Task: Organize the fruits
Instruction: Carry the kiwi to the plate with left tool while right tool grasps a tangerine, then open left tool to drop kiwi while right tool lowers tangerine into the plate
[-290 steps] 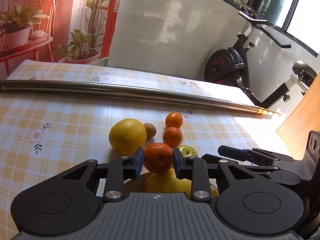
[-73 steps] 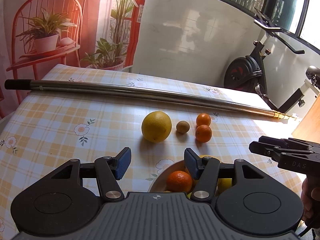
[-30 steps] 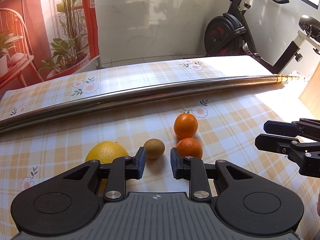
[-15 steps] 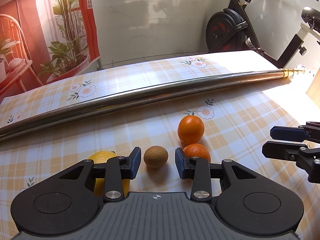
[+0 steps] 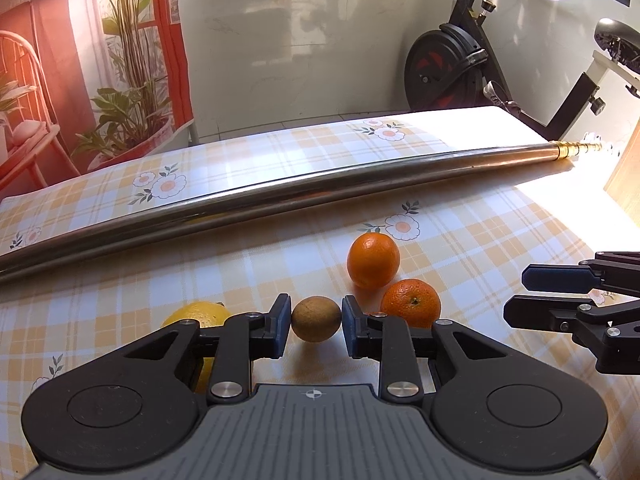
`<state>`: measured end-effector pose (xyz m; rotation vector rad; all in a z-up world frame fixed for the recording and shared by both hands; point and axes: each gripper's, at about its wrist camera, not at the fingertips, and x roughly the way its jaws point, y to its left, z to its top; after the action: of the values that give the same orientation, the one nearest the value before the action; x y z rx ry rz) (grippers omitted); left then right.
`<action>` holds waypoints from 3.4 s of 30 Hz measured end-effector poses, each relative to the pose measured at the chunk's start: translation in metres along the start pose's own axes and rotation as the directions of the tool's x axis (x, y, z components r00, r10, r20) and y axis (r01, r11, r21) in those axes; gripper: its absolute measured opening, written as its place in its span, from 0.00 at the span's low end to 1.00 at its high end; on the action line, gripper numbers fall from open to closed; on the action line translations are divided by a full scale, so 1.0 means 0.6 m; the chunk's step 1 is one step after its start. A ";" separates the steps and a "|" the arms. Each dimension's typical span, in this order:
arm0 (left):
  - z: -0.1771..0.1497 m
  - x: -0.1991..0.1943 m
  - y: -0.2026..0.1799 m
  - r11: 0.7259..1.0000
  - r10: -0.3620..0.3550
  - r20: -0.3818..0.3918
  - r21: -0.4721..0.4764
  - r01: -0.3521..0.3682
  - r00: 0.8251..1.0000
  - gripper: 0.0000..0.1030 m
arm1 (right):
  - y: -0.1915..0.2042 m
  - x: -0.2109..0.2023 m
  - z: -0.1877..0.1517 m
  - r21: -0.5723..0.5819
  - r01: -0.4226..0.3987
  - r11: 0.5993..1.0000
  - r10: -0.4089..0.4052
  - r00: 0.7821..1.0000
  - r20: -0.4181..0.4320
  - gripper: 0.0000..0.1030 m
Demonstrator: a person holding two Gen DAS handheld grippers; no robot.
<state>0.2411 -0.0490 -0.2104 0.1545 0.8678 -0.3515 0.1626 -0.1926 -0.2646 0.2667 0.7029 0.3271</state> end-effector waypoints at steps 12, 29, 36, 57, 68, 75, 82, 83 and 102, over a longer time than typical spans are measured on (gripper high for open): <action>-0.014 -0.073 -0.018 0.999 -0.039 0.084 -0.017 0.040 0.996 0.28 | 0.050 0.046 0.016 -0.138 -0.035 0.990 0.031 0.999 -0.028 0.42; -0.070 -0.146 -0.003 0.994 -0.071 0.130 -0.077 0.081 0.989 0.28 | 0.091 0.101 0.020 -0.250 -0.004 0.968 -0.021 0.995 -0.095 0.37; -0.093 -0.165 0.011 0.991 -0.077 0.133 -0.102 0.091 0.988 0.28 | 0.093 0.106 0.021 -0.242 0.001 0.970 -0.028 0.994 -0.109 0.33; -0.131 -0.184 -0.034 0.981 -0.174 0.116 -0.067 0.183 0.978 0.28 | 0.116 -0.067 -0.026 -0.182 -0.051 0.982 0.048 0.999 -0.020 0.32; -0.146 -0.165 -0.060 0.992 -0.130 0.047 0.013 0.129 0.990 0.28 | 0.108 -0.111 -0.047 -0.158 -0.057 0.986 0.061 0.998 0.021 0.32; -0.150 -0.157 -0.073 0.991 -0.118 0.025 0.058 0.117 0.993 0.28 | 0.099 -0.109 -0.050 -0.130 -0.061 0.990 0.065 0.997 0.029 0.32; -0.150 -0.150 -0.081 0.992 -0.109 0.020 0.073 0.107 0.994 0.28 | 0.092 -0.105 -0.053 -0.108 -0.072 0.992 0.075 0.997 0.023 0.32; -0.150 -0.149 -0.081 0.991 -0.111 0.019 0.074 0.109 0.994 0.28 | 0.091 -0.105 -0.055 -0.104 -0.072 0.992 0.075 0.997 0.025 0.32; -0.145 -0.197 -0.034 0.989 -0.090 0.115 -0.109 0.103 0.989 0.40 | 0.098 -0.114 -0.061 -0.089 -0.115 0.989 0.117 0.993 0.015 0.32</action>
<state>0.1013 -0.0158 -0.1752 -0.0140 0.7856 -0.3959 0.0773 -0.1601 -0.2312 0.2278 0.6525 0.4644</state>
